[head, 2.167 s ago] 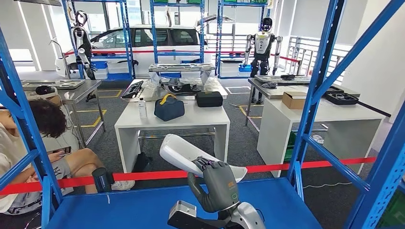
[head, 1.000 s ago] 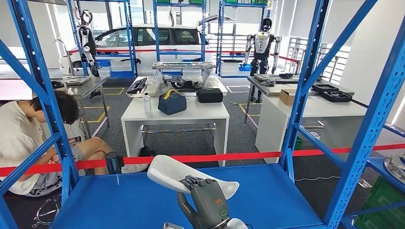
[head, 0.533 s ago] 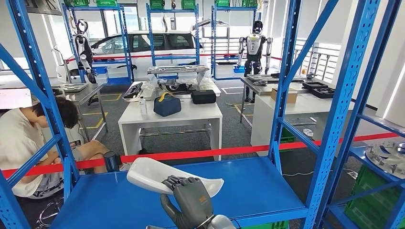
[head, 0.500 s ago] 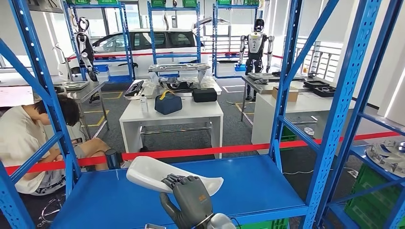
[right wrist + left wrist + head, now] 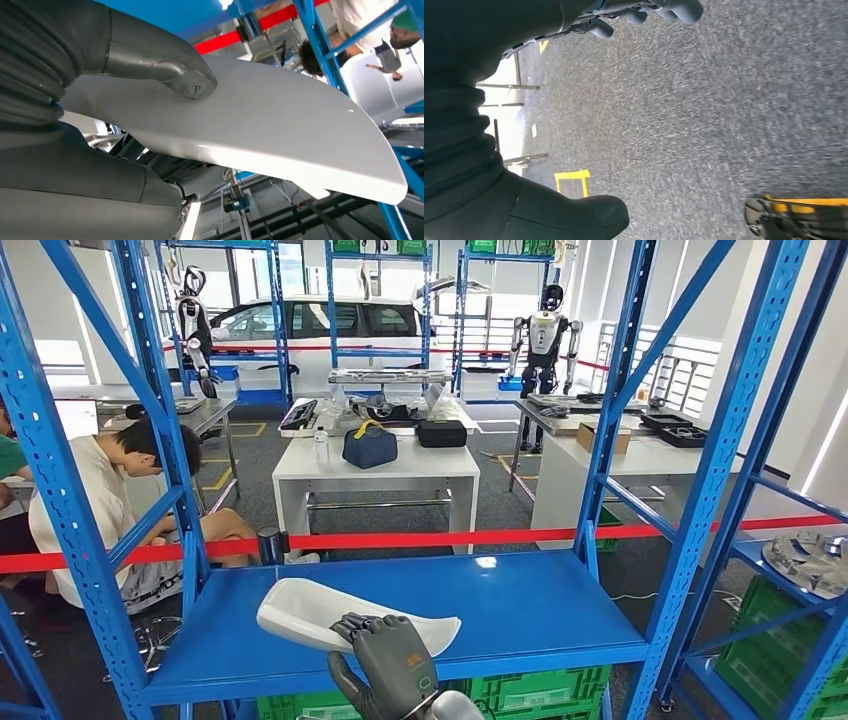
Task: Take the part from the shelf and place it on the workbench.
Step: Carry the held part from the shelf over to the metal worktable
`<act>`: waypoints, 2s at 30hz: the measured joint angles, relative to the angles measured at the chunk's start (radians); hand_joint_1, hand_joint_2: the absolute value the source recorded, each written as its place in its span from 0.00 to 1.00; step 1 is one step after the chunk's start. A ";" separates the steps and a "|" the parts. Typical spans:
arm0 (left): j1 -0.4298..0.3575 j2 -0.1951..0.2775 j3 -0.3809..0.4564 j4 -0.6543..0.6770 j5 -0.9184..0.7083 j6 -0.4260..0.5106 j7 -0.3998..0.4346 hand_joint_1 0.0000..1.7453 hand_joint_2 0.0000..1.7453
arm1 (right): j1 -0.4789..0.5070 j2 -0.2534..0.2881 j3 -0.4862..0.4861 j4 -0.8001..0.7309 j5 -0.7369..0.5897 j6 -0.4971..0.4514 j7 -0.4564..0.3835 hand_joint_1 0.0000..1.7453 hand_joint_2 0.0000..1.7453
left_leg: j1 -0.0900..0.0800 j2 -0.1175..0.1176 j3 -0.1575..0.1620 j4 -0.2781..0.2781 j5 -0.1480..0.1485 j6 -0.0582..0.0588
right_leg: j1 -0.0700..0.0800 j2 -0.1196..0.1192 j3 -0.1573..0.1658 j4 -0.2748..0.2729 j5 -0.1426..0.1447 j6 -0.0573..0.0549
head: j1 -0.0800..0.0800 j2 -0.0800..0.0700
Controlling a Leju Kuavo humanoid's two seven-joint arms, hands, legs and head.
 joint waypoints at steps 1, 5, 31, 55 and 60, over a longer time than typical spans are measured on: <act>0.000 0.000 0.000 0.000 0.000 0.000 0.000 0.00 1.00 | 0.001 0.000 0.000 0.002 0.000 0.000 0.000 1.00 1.00 | -0.003 0.000 -0.018 0.001 0.014 0.002 | 0.003 0.001 0.001 0.049 -0.013 -0.004 | 0.000 0.000; -0.004 -0.003 0.000 0.000 -0.010 0.000 0.001 0.00 1.00 | 0.002 -0.002 0.000 0.004 0.004 -0.004 0.003 1.00 1.00 | -0.011 0.001 -0.065 0.003 0.055 0.001 | 0.027 0.004 0.162 -0.086 0.055 -0.042 | 0.000 0.000; 0.032 0.046 0.000 -0.006 -0.017 0.052 -0.071 0.00 1.00 | 0.089 -0.047 -0.041 -0.027 -0.004 0.005 -0.012 1.00 1.00 | -0.002 0.004 -0.005 0.000 0.004 0.006 | 0.008 0.004 0.006 0.023 -0.014 -0.004 | -0.006 0.000; 0.045 0.034 0.124 -0.003 0.140 0.071 -0.023 0.00 1.00 | 0.150 -0.094 -0.062 -0.113 0.093 0.021 0.079 1.00 1.00 | -0.004 -0.003 0.073 0.003 -0.072 -0.028 | 0.020 -0.007 0.080 -0.231 0.189 -0.031 | -0.010 0.001; 0.050 0.025 0.144 -0.002 0.146 0.091 -0.038 0.00 1.00 | 0.152 -0.099 -0.061 -0.114 0.072 0.043 0.045 1.00 1.00 | -0.001 0.006 0.013 0.000 -0.014 0.008 | 0.011 0.001 0.013 -0.056 0.026 -0.001 | -0.010 0.001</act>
